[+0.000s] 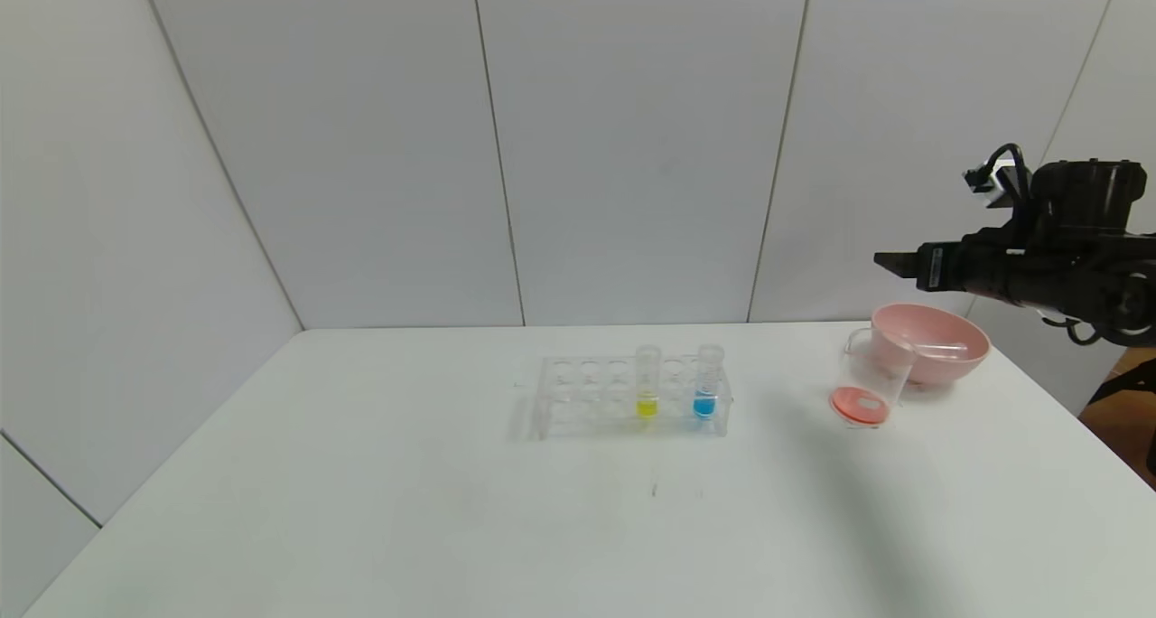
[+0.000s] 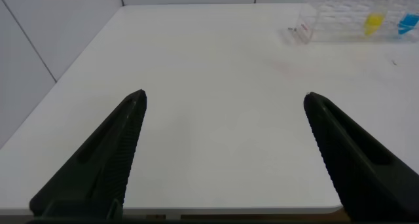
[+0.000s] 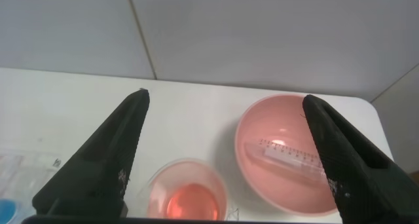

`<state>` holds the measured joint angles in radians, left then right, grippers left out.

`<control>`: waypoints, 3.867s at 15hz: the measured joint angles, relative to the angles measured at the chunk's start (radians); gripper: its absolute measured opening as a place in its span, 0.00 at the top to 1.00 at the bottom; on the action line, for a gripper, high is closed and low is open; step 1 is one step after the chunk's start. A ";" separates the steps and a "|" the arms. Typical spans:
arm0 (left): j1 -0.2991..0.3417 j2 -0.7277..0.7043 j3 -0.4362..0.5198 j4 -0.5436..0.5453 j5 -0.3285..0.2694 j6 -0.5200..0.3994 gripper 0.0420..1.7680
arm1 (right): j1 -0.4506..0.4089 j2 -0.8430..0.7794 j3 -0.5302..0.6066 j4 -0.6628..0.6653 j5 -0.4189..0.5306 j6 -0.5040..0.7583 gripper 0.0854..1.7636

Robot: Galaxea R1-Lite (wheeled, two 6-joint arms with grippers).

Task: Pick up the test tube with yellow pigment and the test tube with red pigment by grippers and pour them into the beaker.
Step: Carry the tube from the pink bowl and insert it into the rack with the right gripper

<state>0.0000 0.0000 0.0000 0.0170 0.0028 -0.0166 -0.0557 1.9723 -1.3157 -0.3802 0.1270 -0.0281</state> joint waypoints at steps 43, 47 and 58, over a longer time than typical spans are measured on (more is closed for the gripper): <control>0.000 0.000 0.000 0.000 0.000 0.000 0.03 | 0.869 0.223 0.081 -0.151 -0.731 0.310 0.03; 0.000 0.000 0.000 0.000 0.000 0.000 0.03 | 0.840 0.263 -0.010 -0.143 -0.732 0.294 0.03; 0.000 0.000 0.000 0.000 0.000 0.000 0.03 | 0.813 0.346 -0.093 -0.157 -0.750 0.235 0.03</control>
<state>0.0000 0.0000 0.0000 0.0170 0.0028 -0.0162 0.7577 2.3187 -1.4089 -0.5368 -0.6228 0.2068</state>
